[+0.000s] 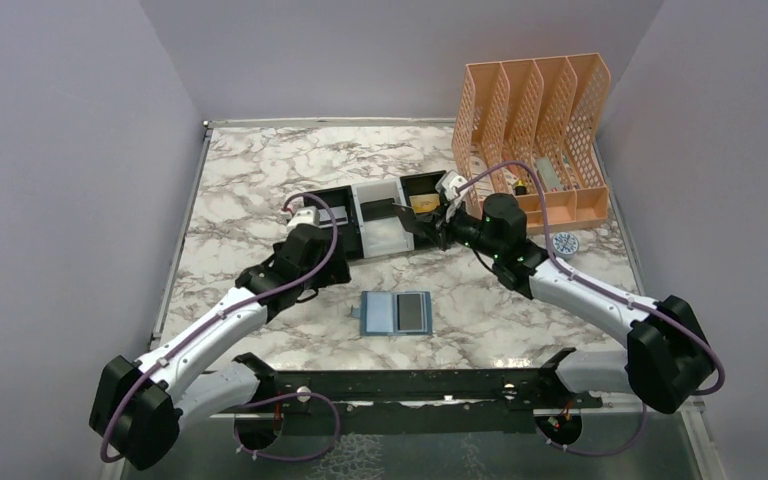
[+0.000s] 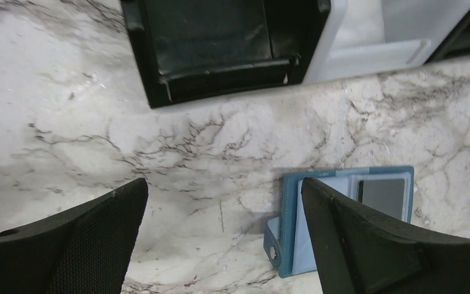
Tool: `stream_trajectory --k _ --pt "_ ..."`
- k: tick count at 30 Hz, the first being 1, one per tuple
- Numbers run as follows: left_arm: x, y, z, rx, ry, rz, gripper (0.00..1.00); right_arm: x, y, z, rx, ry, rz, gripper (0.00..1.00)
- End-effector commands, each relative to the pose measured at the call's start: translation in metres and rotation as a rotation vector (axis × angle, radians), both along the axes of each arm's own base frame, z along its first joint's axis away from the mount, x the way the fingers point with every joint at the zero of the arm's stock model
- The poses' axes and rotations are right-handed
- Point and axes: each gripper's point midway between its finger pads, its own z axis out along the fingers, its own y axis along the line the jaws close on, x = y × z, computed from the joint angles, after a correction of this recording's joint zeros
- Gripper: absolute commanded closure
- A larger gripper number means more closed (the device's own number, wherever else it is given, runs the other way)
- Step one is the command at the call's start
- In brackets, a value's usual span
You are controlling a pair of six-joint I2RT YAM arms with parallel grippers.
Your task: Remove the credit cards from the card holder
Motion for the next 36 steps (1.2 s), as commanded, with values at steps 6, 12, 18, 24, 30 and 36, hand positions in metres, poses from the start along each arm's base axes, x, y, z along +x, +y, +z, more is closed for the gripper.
stream_trajectory --k 6,12,18,24,30,36 --pt "0.030 0.057 0.049 0.107 -0.065 0.145 0.01 0.027 0.010 0.026 -0.080 -0.146 0.013 0.99" --pt "0.030 0.079 0.065 0.160 -0.098 0.169 0.01 0.034 0.022 0.025 -0.131 -0.182 0.068 0.99" --pt "0.025 0.097 0.061 0.215 -0.122 0.230 0.01 0.057 0.031 0.001 -0.254 -0.155 0.034 0.99" --pt "0.024 0.104 0.064 0.219 -0.136 0.275 0.01 0.079 0.042 -0.029 -0.431 -0.193 -0.010 0.99" --pt "0.022 0.107 0.070 0.214 -0.160 0.290 0.01 0.100 0.047 -0.044 -0.553 -0.276 -0.006 0.99" --pt "0.022 0.110 0.072 0.214 -0.174 0.307 0.01 0.117 0.050 -0.065 -0.672 -0.321 0.027 0.99"
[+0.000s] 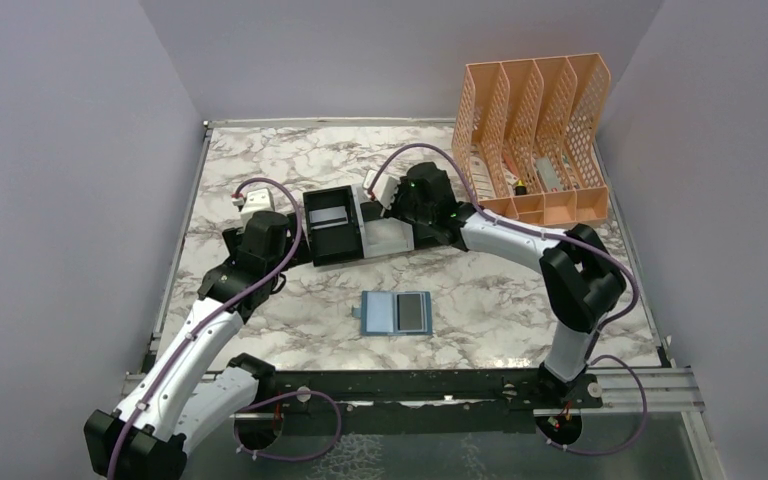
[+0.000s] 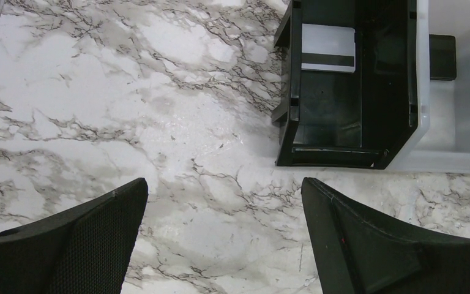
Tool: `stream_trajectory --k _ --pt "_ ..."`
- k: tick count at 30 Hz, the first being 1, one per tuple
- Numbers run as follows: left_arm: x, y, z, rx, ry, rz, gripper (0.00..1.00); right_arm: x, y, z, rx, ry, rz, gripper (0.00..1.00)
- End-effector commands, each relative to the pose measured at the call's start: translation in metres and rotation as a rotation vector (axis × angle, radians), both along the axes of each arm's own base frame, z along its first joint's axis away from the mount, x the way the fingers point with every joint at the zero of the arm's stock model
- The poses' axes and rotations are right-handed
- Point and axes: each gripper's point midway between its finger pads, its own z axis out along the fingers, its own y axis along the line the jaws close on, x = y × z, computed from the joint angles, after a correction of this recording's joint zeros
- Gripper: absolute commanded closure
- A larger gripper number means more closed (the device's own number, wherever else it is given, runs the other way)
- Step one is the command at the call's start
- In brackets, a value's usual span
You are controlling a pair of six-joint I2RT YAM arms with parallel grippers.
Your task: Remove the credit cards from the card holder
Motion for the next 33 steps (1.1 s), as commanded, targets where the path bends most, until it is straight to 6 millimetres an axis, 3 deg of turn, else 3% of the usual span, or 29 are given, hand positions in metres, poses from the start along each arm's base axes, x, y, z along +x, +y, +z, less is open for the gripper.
stream_trajectory --k 1,11,21,33 --pt "-0.002 0.010 0.002 0.018 -0.021 0.043 0.01 0.022 -0.001 -0.005 -0.108 -0.089 -0.005 0.99" --pt "-0.004 0.013 0.005 0.024 -0.037 0.054 0.01 0.046 0.019 -0.024 -0.148 -0.119 0.026 0.99" --pt "-0.003 0.013 0.004 0.028 -0.029 0.048 0.01 0.070 0.025 -0.044 -0.231 -0.154 0.011 0.99" --pt "-0.003 0.012 0.003 0.030 -0.024 0.045 0.01 0.076 0.031 -0.062 -0.311 -0.157 0.024 0.97"
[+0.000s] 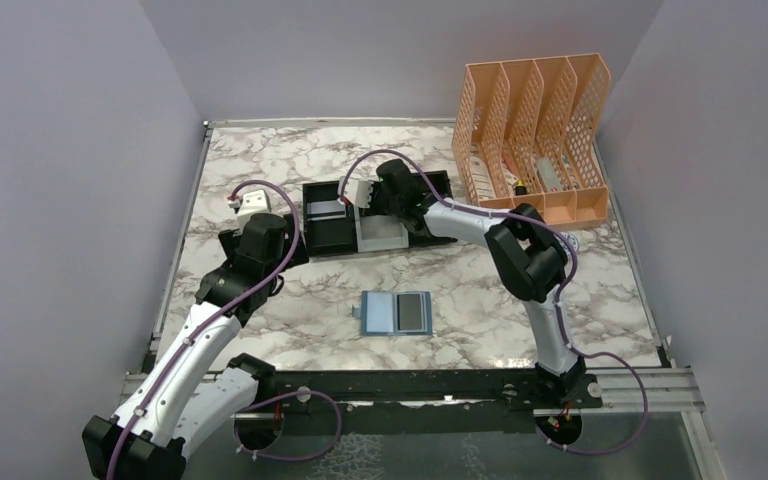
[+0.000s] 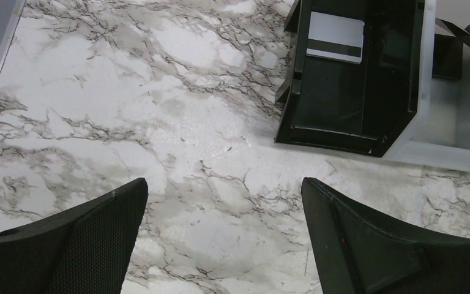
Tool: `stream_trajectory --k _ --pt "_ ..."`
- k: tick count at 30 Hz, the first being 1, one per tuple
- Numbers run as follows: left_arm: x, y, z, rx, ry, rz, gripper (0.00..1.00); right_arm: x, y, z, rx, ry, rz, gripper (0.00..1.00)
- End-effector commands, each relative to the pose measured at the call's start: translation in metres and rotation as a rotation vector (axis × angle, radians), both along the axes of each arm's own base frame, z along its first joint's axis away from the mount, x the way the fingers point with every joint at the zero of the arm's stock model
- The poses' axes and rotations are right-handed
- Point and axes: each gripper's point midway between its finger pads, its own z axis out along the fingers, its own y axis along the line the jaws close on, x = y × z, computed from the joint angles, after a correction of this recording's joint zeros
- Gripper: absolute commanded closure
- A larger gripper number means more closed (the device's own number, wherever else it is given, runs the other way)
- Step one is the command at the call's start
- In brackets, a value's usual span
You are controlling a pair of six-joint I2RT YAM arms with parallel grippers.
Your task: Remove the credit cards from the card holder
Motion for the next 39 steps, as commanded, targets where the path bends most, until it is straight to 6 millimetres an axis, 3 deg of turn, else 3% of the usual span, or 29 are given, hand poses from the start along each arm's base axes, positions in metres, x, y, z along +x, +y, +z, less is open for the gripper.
stream_trajectory --k 1,11,22,34,37,39 --pt "0.000 0.004 -0.001 0.014 -0.001 0.017 0.01 0.006 -0.002 -0.002 -0.050 -0.026 -0.022 0.96" --pt "0.000 0.003 -0.003 0.012 0.006 0.009 0.01 -0.002 0.003 -0.008 -0.051 0.018 -0.024 0.77" --pt "0.001 0.000 -0.005 0.011 0.020 -0.006 0.01 -0.014 0.002 -0.002 -0.034 0.051 -0.001 0.71" --pt "0.000 -0.002 -0.006 0.005 0.025 -0.016 0.01 -0.022 0.004 -0.012 -0.015 0.111 0.000 0.68" --pt "0.000 -0.003 -0.006 0.003 0.026 -0.020 0.01 -0.023 0.005 -0.011 -0.013 0.116 0.007 0.57" --pt "0.001 -0.003 -0.006 0.002 0.025 -0.023 0.01 -0.023 0.004 -0.012 -0.013 0.113 0.008 0.56"
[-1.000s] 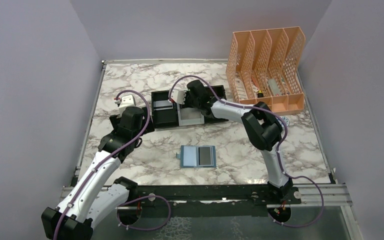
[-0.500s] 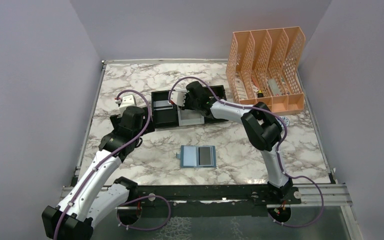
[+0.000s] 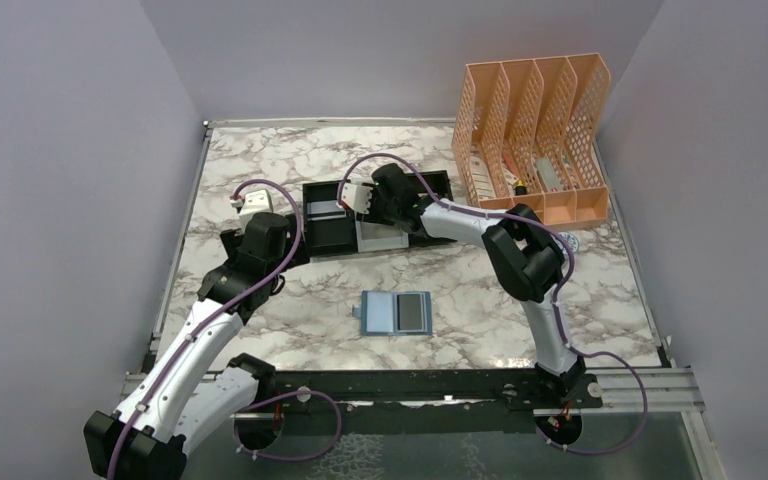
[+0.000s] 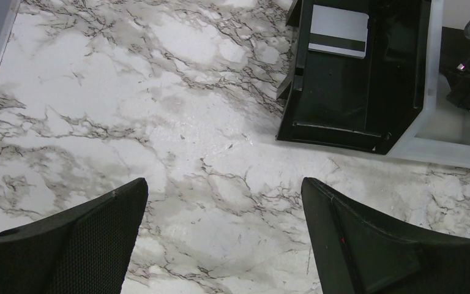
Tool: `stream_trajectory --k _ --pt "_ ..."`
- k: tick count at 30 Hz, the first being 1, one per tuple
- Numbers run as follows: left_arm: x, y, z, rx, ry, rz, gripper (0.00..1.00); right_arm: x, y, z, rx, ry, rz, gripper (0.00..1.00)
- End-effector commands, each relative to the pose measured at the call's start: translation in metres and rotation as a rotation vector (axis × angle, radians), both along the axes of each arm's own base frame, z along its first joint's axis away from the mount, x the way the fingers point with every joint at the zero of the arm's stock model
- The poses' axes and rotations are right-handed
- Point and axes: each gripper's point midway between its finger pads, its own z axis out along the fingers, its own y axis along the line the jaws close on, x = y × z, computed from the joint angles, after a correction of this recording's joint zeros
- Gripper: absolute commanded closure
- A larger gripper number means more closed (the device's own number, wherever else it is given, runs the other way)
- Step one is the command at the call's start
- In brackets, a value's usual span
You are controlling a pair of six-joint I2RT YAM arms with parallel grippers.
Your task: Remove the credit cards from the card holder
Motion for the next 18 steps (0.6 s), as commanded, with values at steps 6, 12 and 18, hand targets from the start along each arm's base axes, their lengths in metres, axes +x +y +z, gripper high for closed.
stream_trajectory --k 6,12,18 --pt "-0.001 -0.004 0.000 -0.015 -0.001 -0.029 0.01 -0.004 0.009 0.027 0.090 -0.005 -0.012 0.56" --pt "-0.001 -0.010 0.001 -0.027 0.004 -0.067 0.01 -0.018 0.012 0.094 0.353 -0.014 -0.083 0.54" --pt "-0.001 -0.028 0.011 -0.074 -0.027 -0.172 0.01 -0.061 -0.028 0.135 0.825 0.084 -0.347 0.30"
